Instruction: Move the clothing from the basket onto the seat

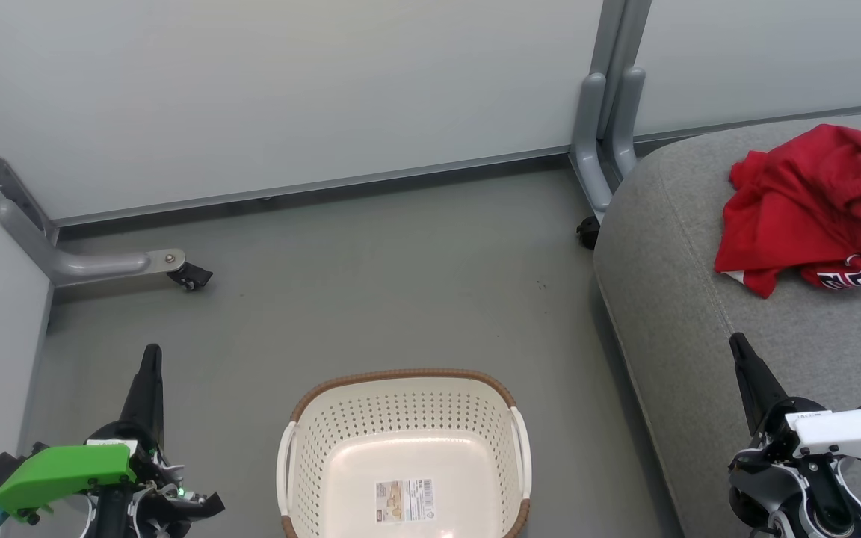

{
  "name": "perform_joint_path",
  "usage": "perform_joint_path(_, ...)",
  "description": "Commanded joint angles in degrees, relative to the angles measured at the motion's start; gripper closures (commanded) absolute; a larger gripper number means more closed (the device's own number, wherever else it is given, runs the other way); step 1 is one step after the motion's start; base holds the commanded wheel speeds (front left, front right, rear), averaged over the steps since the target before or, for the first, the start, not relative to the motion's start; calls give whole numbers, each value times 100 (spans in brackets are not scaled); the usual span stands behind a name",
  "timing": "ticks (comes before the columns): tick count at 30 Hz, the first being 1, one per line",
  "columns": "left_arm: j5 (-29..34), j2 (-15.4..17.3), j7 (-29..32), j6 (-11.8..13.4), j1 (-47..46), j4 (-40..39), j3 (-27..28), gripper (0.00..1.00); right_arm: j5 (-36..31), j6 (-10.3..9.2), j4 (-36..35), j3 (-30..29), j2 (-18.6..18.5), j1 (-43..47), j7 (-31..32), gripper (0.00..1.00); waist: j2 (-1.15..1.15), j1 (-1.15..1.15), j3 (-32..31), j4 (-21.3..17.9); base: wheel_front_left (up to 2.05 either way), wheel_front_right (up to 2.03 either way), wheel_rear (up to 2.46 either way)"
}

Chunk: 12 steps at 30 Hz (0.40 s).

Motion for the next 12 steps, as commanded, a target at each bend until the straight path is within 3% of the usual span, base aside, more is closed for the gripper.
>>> perform_joint_path(1, -17, 23, 20, -37, -59, -14, 13, 100, -17, 0, 14, -22, -12, -50, 22, 100, 0, 0, 0, 0, 0, 0, 0)
perform_joint_path(12, -17, 23, 19, -38, -59, -14, 13, 100, -34, -1, 14, -34, -4, -52, 21, 100, 0, 0, 0, 0, 0, 0, 0)
